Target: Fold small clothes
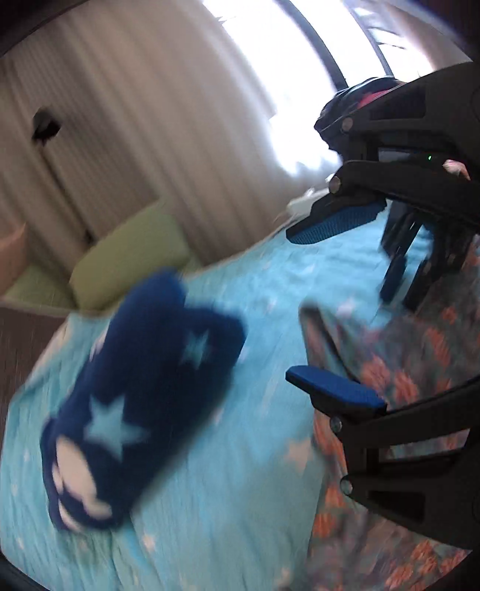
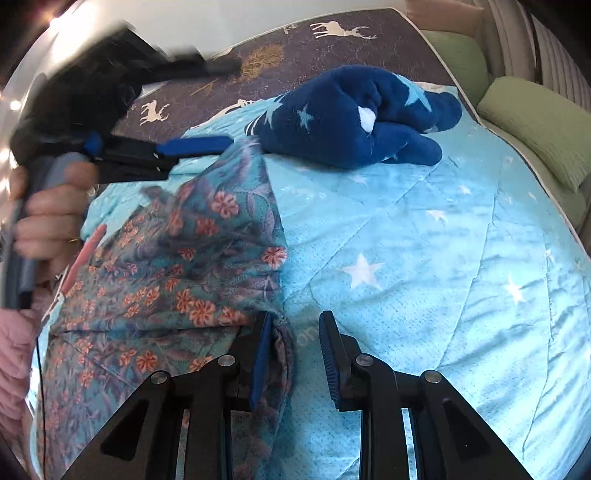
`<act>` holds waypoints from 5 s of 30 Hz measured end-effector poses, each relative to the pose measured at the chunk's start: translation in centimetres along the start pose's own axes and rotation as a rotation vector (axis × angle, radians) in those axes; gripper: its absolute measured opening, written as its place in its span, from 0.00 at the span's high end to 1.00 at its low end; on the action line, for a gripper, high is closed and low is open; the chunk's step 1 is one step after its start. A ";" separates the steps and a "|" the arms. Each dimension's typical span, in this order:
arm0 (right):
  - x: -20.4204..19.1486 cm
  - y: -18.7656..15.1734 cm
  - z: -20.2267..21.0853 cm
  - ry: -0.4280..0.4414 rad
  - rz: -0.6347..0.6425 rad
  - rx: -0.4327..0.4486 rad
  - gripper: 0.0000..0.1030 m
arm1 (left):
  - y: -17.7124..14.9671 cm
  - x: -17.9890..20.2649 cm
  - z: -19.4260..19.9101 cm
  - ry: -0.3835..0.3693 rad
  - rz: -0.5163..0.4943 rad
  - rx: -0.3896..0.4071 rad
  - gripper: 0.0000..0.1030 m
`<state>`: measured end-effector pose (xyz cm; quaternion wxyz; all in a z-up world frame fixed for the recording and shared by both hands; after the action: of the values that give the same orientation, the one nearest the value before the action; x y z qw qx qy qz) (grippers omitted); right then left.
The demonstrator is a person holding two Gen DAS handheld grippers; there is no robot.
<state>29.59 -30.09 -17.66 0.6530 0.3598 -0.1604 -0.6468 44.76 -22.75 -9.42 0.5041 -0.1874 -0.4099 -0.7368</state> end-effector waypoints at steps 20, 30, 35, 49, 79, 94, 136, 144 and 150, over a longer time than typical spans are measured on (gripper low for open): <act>-0.9 -0.6 2.6 0.044 0.059 0.034 0.57 | -11.5 -11.1 24.3 0.343 0.087 0.332 0.25; -1.2 -1.7 2.1 0.026 0.010 -0.012 0.56 | -17.9 -18.9 26.4 0.414 0.249 0.308 0.25; -1.1 -1.6 2.8 -0.003 0.004 -0.009 0.52 | -17.7 -19.5 24.3 0.486 0.177 0.267 0.94; -2.5 -1.5 3.0 -0.035 0.060 -0.016 0.48 | -19.9 -19.2 31.3 0.547 0.249 0.515 0.95; -3.2 -7.5 19.9 -0.006 0.061 0.124 0.48 | -35.7 -3.6 45.6 0.764 0.056 0.802 0.31; -2.1 -20.4 22.0 0.146 -0.098 -0.027 0.36 | -48.2 -4.9 34.5 0.661 0.202 0.538 0.19; -3.9 -15.7 21.8 0.502 -0.285 0.002 0.96 | -45.7 -2.9 34.5 0.484 0.137 0.527 0.91; -6.2 -8.1 22.4 0.522 -0.193 0.095 0.96 | -39.1 -1.6 38.3 0.497 0.063 0.634 0.91; -7.3 -1.6 21.4 0.482 -0.124 0.157 0.96 | -32.6 -1.5 39.7 0.533 0.010 0.676 0.91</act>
<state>13.14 -28.55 -2.12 0.6015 0.5622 -0.0273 -0.5669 10.78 14.68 -0.45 0.6290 0.1829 -0.4827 -0.5813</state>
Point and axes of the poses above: each gripper's, at about its wrist camera, not at the fingertips, and z roughly against the way its jaws point, x to its right, y to its top, the point moved 7 cm from there along -z, roughly the way its jaws point, and after that the axes turned 1 degree about z, right-handed, at the moved point
